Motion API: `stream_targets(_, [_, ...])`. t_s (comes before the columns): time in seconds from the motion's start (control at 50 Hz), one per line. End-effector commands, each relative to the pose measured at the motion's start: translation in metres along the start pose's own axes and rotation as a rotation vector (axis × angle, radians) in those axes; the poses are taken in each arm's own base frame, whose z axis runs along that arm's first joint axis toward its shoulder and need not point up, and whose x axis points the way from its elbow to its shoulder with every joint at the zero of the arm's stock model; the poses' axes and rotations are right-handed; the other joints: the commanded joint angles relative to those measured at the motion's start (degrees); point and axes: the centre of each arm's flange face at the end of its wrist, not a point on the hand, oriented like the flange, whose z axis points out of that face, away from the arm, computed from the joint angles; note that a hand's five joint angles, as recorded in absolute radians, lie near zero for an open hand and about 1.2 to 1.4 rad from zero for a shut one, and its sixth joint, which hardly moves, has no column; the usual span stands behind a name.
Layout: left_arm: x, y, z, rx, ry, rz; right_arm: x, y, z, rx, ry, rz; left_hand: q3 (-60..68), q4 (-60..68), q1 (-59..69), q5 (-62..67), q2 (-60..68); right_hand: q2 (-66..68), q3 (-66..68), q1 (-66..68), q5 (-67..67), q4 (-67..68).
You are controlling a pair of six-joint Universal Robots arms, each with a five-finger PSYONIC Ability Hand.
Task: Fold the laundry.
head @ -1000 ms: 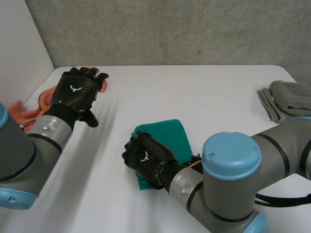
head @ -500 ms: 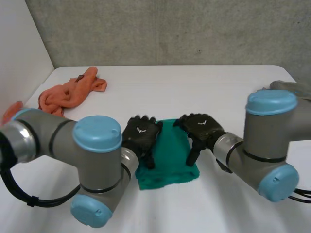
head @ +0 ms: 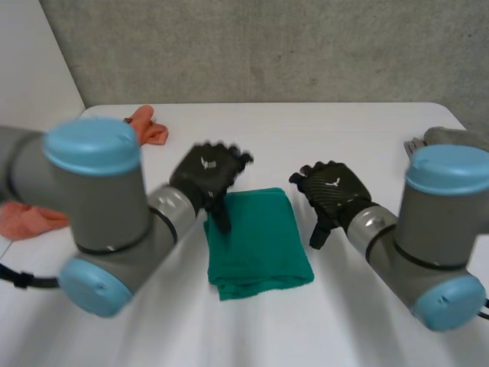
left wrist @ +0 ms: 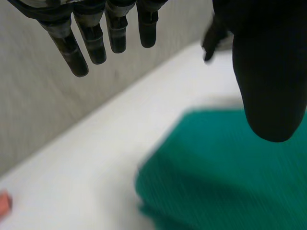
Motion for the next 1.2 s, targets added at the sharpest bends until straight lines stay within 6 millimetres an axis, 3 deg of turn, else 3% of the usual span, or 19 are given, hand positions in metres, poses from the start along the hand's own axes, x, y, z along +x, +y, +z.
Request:
stream_targets(0.02, [-0.011,-0.049,-0.018,0.176,0.171,0.008,0.011,0.021,-0.02,-0.025,0.057,0.133,-0.1,0.2,1.2,-0.4,0.4,-2.5,-2.2,0.4,-2.8,-3.1])
stream_targets(0.08, [-0.014,-0.052,-0.022,0.179,0.214,0.007,0.017,0.032,-0.023,-0.068,0.056,0.24,-0.1,0.2,1.2,-0.4,0.4,-2.5,-2.2,0.4,-2.8,-3.1])
stream_targets(0.16, [-0.016,-0.048,-0.025,0.149,0.26,-0.007,0.009,0.039,-0.028,-0.105,-0.038,0.312,-0.1,0.2,1.2,-0.4,0.4,-2.5,-2.2,0.4,-2.8,-3.1])
stream_targets(0.38, [-0.016,-0.051,-0.029,0.15,0.263,-0.01,0.0,0.034,-0.025,-0.041,-0.099,0.252,-0.1,0.2,1.2,-0.4,0.4,-1.1,-0.8,1.9,-1.4,-1.7])
stream_targets(0.44, [-0.017,-0.053,-0.029,0.155,0.259,-0.007,-0.014,0.027,-0.024,0.016,-0.126,0.165,0.1,0.4,1.4,-0.3,0.6,-1.6,-1.3,1.4,-1.9,-2.2])
stream_targets(0.48, [-0.017,-0.053,-0.029,0.155,0.259,-0.007,-0.037,0.02,-0.027,0.065,-0.18,0.086,0.1,0.4,1.4,-0.3,0.6,-1.9,-1.6,1.0,-2.2,-2.5])
stream_targets(0.58, [-0.017,-0.052,-0.029,0.152,0.26,-0.009,-0.069,0.027,-0.025,0.084,-0.211,-0.067,0.1,0.4,1.4,-0.3,0.6,-2.3,-2.0,0.7,-2.5,-2.9])
stream_targets(0.74, [-0.017,-0.052,-0.029,0.152,0.258,-0.008,-0.075,0.045,-0.01,0.038,-0.156,-0.182,0.1,0.4,1.4,-0.3,0.6,-1.4,-1.1,1.5,-1.7,-2.0])
stream_targets(0.92, [-0.017,-0.053,-0.029,0.155,0.259,-0.007,-0.08,0.049,0.001,0.074,-0.154,-0.198,0.1,0.4,1.4,-0.3,0.6,7.8,8.1,10.8,7.5,7.2])
stream_targets(1.2, [-0.017,-0.052,-0.029,0.154,0.261,-0.007,-0.089,0.05,0.005,0.08,-0.166,-0.205,0.1,0.4,1.4,-0.3,0.6,10.0,10.3,13.0,9.7,9.4])
